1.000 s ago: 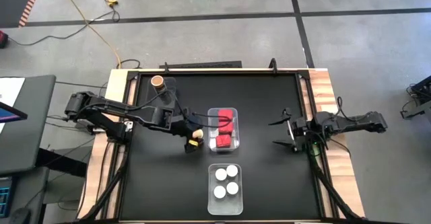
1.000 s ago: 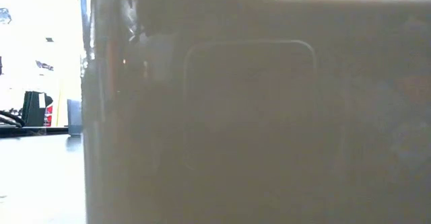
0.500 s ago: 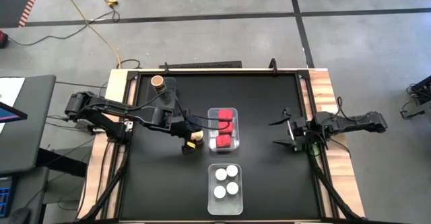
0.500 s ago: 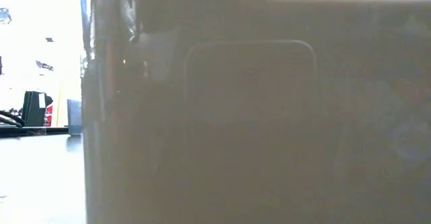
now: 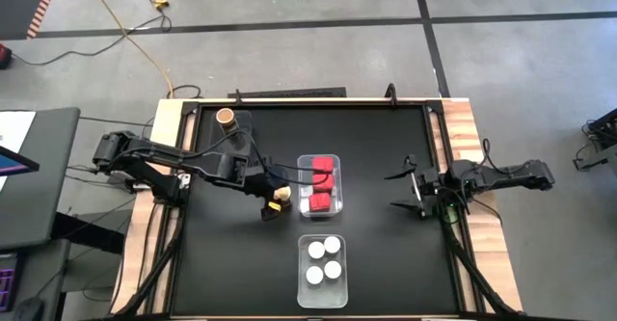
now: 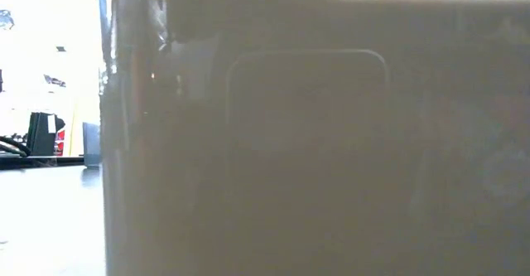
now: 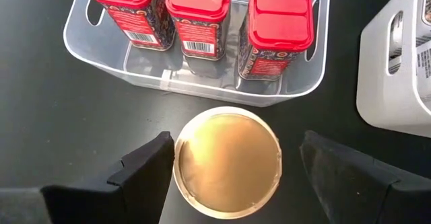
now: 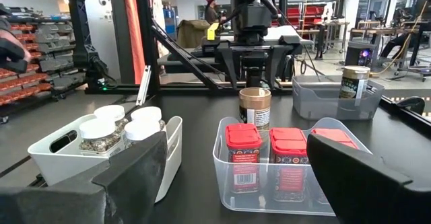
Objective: Sort spices by type
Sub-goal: Put the gold seasoning bottle into the black bin
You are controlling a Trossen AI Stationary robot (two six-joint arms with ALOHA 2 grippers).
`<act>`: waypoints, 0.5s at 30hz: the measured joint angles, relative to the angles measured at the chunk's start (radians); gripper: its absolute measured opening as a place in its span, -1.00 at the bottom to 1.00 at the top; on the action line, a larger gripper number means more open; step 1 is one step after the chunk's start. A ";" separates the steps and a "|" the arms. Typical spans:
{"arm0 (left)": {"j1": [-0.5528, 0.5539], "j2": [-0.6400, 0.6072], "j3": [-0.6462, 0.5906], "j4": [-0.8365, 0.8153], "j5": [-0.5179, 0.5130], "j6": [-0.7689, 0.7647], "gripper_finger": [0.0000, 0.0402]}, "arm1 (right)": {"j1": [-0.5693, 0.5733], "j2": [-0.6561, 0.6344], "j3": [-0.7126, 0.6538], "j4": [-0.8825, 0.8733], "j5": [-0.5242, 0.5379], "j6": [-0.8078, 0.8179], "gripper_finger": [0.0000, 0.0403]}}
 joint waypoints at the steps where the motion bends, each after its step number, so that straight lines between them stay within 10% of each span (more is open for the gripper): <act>1: 0.000 0.000 0.000 0.000 0.000 0.000 0.54 | 0.000 0.000 0.000 0.000 0.000 0.000 0.91; 15: 0.000 0.000 0.000 0.000 -0.003 -0.009 0.55 | 0.000 0.000 0.000 0.000 0.000 0.000 0.91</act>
